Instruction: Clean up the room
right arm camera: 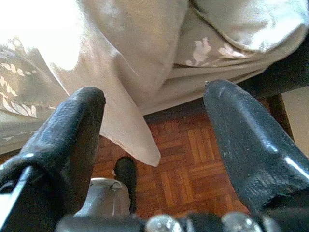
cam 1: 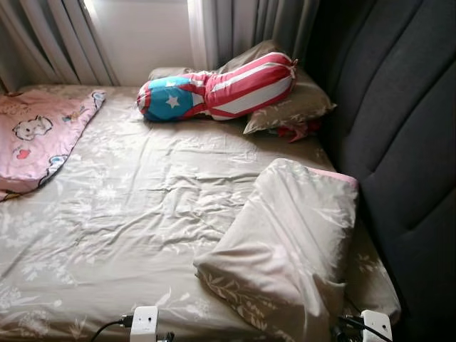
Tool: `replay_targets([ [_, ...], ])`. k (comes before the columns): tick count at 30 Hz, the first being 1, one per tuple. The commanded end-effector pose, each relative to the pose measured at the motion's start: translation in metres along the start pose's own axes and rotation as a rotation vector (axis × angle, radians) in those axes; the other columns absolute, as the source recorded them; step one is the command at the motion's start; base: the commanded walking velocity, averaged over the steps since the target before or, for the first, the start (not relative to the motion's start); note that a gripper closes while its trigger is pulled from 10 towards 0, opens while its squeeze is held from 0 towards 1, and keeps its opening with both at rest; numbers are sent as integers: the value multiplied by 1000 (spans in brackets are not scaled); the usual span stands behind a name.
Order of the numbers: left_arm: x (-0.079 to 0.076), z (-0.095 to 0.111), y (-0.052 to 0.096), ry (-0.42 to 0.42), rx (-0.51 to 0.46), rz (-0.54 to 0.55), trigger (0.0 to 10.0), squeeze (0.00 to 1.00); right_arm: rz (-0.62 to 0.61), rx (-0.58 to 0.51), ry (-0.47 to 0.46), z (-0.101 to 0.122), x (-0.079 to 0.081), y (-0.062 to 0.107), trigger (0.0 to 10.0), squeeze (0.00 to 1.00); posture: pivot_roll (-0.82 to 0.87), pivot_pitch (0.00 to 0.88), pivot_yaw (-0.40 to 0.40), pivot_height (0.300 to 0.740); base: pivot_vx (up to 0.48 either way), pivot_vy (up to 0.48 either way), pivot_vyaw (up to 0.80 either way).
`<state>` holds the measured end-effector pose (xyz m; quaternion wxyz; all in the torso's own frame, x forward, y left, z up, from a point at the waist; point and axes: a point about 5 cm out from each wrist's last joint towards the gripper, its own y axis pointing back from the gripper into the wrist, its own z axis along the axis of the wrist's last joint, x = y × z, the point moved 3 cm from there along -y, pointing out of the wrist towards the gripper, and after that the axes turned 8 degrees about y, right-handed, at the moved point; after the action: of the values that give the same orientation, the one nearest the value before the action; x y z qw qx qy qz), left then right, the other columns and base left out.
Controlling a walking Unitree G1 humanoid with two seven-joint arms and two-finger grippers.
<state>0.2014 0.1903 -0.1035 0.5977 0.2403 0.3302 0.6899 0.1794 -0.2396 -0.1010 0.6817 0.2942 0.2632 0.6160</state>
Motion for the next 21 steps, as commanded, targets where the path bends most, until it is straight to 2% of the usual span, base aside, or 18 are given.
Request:
replay_targets([
  [1,-2,-4,0,-12,19,-3,10000,0,2,7,9,2,1,-1,10000,0,-75,0,-72,740,307,0,0],
  [4,-3,-4,0,-9,19,-3,10000,0,10,10,25,4,5,-3,10000,0,-74,0,-74,740,102,0,0],
  [6,-4,-3,0,-5,16,-7,10000,0,23,11,49,9,14,-7,10000,0,-73,0,-75,740,0,0,0],
  [10,-4,-1,0,16,-6,-6,10000,0,31,-6,32,17,23,-11,10000,0,-80,0,-66,740,0,0,0],
  [15,-5,1,1,24,-29,-20,10000,0,37,-22,27,22,27,-13,10000,0,-78,0,-67,740,0,0,0],
  [19,-4,5,1,21,-63,-20,10000,0,48,-61,17,34,42,-18,10000,0,-63,0,-70,740,0,0,0],
  [20,-1,24,-2,-1,-126,-15,10000,0,54,-91,15,41,45,-19,10000,0,-58,0,-71,740,0,0,0],
  [21,-1,62,-4,-20,-253,-24,10000,0,58,-123,15,48,46,-19,10000,0,-58,0,-71,740,0,0,0],
])
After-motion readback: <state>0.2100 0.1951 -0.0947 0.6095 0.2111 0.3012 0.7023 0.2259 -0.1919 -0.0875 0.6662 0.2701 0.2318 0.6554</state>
